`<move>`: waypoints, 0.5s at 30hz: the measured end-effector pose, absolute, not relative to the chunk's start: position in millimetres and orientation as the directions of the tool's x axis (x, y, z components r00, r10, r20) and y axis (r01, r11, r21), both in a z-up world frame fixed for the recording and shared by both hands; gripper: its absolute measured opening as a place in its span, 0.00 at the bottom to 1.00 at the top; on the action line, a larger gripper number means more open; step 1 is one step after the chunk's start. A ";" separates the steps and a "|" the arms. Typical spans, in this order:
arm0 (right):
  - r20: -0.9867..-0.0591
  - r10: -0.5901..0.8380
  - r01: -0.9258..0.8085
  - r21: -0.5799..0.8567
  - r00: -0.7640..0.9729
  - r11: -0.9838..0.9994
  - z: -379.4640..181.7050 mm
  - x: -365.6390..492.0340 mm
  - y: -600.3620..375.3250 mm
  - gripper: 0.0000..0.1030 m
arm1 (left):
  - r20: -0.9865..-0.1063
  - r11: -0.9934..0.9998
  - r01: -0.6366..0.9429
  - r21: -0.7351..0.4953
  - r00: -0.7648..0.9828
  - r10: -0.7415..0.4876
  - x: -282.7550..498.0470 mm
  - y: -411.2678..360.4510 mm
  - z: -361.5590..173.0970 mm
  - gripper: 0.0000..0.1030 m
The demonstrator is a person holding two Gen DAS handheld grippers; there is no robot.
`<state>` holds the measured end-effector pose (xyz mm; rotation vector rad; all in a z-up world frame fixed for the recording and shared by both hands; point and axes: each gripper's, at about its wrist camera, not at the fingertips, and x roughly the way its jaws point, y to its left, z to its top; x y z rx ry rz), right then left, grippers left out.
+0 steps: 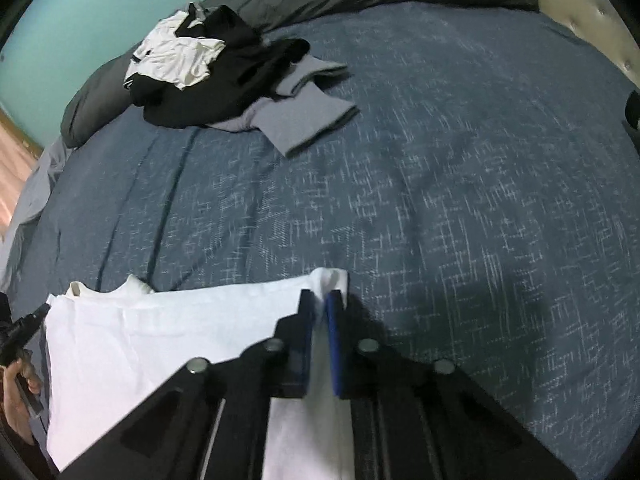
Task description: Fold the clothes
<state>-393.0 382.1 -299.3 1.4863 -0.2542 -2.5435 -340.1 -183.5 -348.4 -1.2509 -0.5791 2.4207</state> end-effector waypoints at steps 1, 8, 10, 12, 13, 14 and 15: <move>-0.839 -0.238 0.081 0.228 -0.490 -0.970 -297.4 -392.7 380.2 0.04 | -0.680 -0.858 -0.129 -0.497 -0.556 0.477 -339.0 -183.2 -344.7 0.04; -0.810 -0.186 0.074 0.175 -0.557 -0.982 -282.9 -394.5 382.2 0.03 | -0.654 -0.871 -0.136 -0.472 -0.608 0.450 -336.6 -189.4 -328.2 0.03; -0.804 -0.167 0.065 0.159 -0.571 -0.985 -280.2 -396.1 383.2 0.03 | -0.662 -0.881 -0.128 -0.455 -0.614 0.430 -336.9 -190.1 -329.2 0.03; -0.801 -0.142 0.050 0.139 -0.582 -0.989 -280.0 -396.6 383.7 0.03 | -0.671 -0.888 -0.116 -0.445 -0.614 0.416 -337.0 -190.8 -332.3 0.03; -0.801 -0.134 0.042 0.135 -0.583 -0.990 -281.1 -396.9 384.0 0.03 | -0.675 -0.888 -0.111 -0.447 -0.609 0.416 -337.9 -191.4 -334.2 0.03; -0.807 -0.135 0.034 0.141 -0.576 -0.989 -284.3 -398.0 384.1 0.03 | -0.681 -0.886 -0.109 -0.450 -0.600 0.419 -339.5 -191.2 -336.4 0.03; -0.819 -0.128 0.025 0.137 -0.560 -0.990 -289.6 -400.2 383.0 0.03 | -0.687 -0.885 -0.106 -0.453 -0.591 0.422 -341.2 -191.1 -338.5 0.03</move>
